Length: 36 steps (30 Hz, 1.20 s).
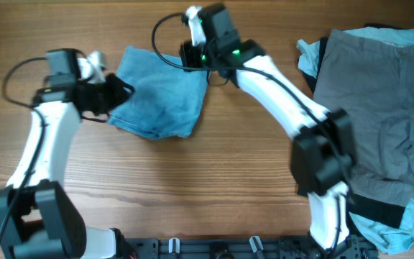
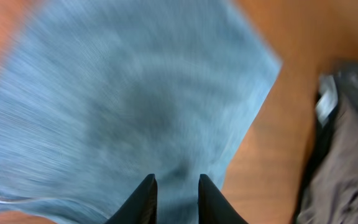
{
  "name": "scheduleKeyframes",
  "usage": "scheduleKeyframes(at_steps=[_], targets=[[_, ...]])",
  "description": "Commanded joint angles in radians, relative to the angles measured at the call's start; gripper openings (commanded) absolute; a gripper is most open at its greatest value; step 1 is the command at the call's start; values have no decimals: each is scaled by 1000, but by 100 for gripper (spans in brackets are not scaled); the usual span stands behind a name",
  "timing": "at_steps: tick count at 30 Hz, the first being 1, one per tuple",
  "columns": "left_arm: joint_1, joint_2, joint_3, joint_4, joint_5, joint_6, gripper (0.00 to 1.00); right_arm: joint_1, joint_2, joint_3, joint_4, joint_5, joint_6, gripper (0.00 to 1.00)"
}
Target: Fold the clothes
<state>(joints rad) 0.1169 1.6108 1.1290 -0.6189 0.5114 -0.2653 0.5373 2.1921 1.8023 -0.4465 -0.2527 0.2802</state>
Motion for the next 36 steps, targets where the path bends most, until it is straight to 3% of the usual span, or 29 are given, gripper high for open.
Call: scheduleKeyframes(at_steps=[1, 3, 9, 13, 18, 20, 21, 22, 26, 30, 32, 36], targets=[[-70, 50, -55, -18, -123, 39, 26, -19, 201, -25, -88, -76, 200, 4], [-67, 55, -66, -53, -151, 40, 37, -24, 232, -25, -159, -209, 277, 4], [2, 53, -66, -95, -157, 49, 57, -19, 158, -24, -424, -185, 294, 4], [33, 54, -66, -66, -91, 49, 57, -19, 46, -23, -451, -154, 188, 5], [33, 54, -66, -72, -88, 49, 56, -19, -118, -23, -338, -149, -26, 14], [33, 54, -66, -86, -27, 50, 56, -21, -137, -23, -330, -147, -17, 29], [33, 54, -65, -87, 1, 50, 56, -21, -137, -23, -345, -147, -6, 48], [33, 53, -65, -89, 16, 50, 56, -22, -137, -23, -377, -146, 43, 59], [33, 25, -61, -74, 28, 55, 57, -50, -137, -23, -562, -155, 204, 72], [33, -28, -61, -16, 53, 79, 59, -61, -137, -54, -699, -172, 220, 90], [33, -42, -61, 2, 53, 79, 60, -61, -137, -115, -689, -175, 289, 98], [32, -42, -61, 2, 53, 79, 61, -61, -137, -269, -519, -312, 366, 99]])
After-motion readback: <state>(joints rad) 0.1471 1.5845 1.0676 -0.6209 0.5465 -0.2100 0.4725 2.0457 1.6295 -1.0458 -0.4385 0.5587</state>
